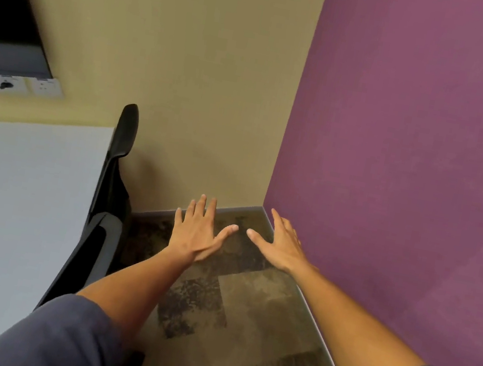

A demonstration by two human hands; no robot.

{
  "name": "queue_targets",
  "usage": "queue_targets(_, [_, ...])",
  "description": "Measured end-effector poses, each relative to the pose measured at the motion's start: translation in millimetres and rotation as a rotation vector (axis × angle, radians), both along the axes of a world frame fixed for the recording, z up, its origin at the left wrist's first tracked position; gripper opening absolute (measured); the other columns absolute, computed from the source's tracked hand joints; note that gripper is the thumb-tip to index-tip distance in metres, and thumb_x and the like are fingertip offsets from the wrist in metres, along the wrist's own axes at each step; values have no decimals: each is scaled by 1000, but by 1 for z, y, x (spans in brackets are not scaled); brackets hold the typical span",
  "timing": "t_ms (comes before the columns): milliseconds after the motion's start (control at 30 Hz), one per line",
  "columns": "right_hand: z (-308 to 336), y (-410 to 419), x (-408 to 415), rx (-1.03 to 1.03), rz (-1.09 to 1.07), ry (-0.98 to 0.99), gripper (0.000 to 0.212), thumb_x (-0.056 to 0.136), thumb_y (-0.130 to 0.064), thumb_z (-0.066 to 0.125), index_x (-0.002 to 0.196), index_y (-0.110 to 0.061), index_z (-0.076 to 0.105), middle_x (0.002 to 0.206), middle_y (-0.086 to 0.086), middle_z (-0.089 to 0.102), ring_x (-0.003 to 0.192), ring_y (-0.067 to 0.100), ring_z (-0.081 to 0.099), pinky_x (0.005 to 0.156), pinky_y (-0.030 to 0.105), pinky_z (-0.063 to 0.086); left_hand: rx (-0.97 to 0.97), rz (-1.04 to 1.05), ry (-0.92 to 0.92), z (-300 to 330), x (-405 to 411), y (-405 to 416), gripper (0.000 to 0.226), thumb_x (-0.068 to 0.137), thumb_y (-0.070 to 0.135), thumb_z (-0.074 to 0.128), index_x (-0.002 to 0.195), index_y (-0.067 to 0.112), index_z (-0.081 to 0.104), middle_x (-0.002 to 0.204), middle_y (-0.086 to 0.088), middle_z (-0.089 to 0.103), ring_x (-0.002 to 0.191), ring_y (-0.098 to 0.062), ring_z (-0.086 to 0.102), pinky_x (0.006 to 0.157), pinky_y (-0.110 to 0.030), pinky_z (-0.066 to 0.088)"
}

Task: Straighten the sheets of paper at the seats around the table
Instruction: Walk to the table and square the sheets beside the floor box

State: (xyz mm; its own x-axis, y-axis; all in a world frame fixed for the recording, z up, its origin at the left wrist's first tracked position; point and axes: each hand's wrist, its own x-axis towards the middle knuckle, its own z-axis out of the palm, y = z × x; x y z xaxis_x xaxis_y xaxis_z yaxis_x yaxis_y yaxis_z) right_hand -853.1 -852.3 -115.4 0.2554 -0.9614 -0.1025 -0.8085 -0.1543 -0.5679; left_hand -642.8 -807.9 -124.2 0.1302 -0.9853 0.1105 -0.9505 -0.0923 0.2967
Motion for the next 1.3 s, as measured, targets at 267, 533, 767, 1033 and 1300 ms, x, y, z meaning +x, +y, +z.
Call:
queue_targets(267, [22, -140, 113, -19, 136, -35, 95, 84, -73, 50, 157, -30, 7, 163, 2, 15, 149, 31, 19, 116, 49, 26, -64, 215, 51, 20, 107, -106, 102, 83, 86, 11, 158, 17, 12, 166, -11, 11, 152, -34, 11, 120, -58, 13])
queue_targets(533, [13, -234, 227, -28, 413, -24, 92, 85, -71, 49, 156, -31, 6, 161, 3, 16, 147, 30, 22, 115, 49, 28, -126, 479, 94, 11, 186, -155, 94, 88, 80, 16, 158, 18, 9, 167, -8, 9, 153, -30, 9, 119, -61, 4])
queue_targets(767, [11, -312, 324, -40, 699, -86, 90, 86, -70, 50, 156, -32, 8, 161, -1, 15, 148, 26, 20, 115, 47, 28, -85, 800, 119, 2, 247, -186, 94, 87, 82, 16, 158, 20, 8, 168, -7, 5, 153, -31, 7, 121, -61, 7])
queue_targets(1033, [18, -358, 414, -62, 1044, -140, 88, 87, -68, 50, 156, -27, 11, 159, 1, 19, 146, 27, 23, 117, 48, 29, -106, 1130, 146, 0, 289, -167, 103, 80, 86, 8, 158, 20, 11, 167, -9, 6, 153, -33, 9, 121, -59, 7])
queue_targets(1300, [6, -325, 522, -241, 1255, -210, 76, 93, -59, 50, 154, -25, 19, 158, 5, 22, 146, 28, 13, 117, 49, 21, -81, 1377, 156, -23, 343, -126, 105, 79, 87, 7, 158, 19, 10, 167, -9, 6, 153, -33, 9, 121, -60, 8])
